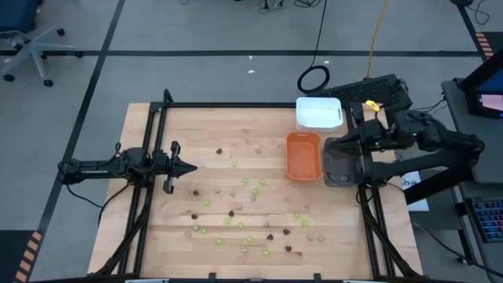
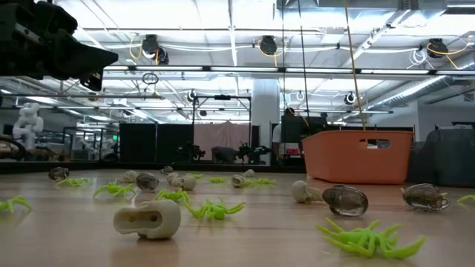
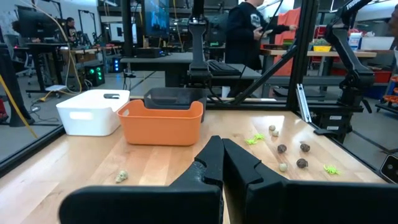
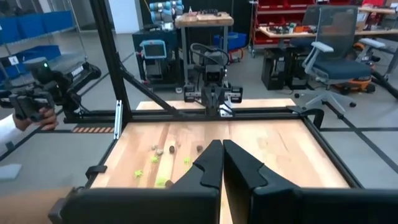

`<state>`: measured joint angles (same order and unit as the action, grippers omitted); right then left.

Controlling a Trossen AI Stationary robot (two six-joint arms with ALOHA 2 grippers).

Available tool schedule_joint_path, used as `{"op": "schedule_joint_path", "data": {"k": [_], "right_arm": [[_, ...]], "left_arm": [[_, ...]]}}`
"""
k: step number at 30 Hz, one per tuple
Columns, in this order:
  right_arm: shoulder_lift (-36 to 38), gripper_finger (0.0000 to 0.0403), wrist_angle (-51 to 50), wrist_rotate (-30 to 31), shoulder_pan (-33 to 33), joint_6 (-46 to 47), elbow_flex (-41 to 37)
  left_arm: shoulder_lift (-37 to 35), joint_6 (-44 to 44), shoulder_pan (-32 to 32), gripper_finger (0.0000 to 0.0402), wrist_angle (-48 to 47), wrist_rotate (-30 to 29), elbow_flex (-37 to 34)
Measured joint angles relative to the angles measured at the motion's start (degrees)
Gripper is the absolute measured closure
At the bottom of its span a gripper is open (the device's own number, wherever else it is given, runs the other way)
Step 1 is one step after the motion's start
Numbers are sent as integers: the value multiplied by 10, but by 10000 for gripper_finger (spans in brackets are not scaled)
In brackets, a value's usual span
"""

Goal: Sort Halloween decoration
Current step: Put the black skull toy into the orange bin

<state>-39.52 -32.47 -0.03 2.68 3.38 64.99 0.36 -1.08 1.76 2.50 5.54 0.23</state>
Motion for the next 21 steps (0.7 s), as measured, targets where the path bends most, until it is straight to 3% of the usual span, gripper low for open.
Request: {"op": "schedule_joint_path", "data": {"k": [9, 12, 21], "right_arm": [[-45, 403, 9, 2, 0, -27, 0], [-56, 403, 8, 2, 0, -29, 0], [-87, 403, -3, 2, 0, -19, -2]], "left_arm": [[0, -2, 0, 402, -3, -2, 0], [4, -28, 1, 402, -18, -45, 4], [29, -44, 1, 402, -37, -57, 94]]}}
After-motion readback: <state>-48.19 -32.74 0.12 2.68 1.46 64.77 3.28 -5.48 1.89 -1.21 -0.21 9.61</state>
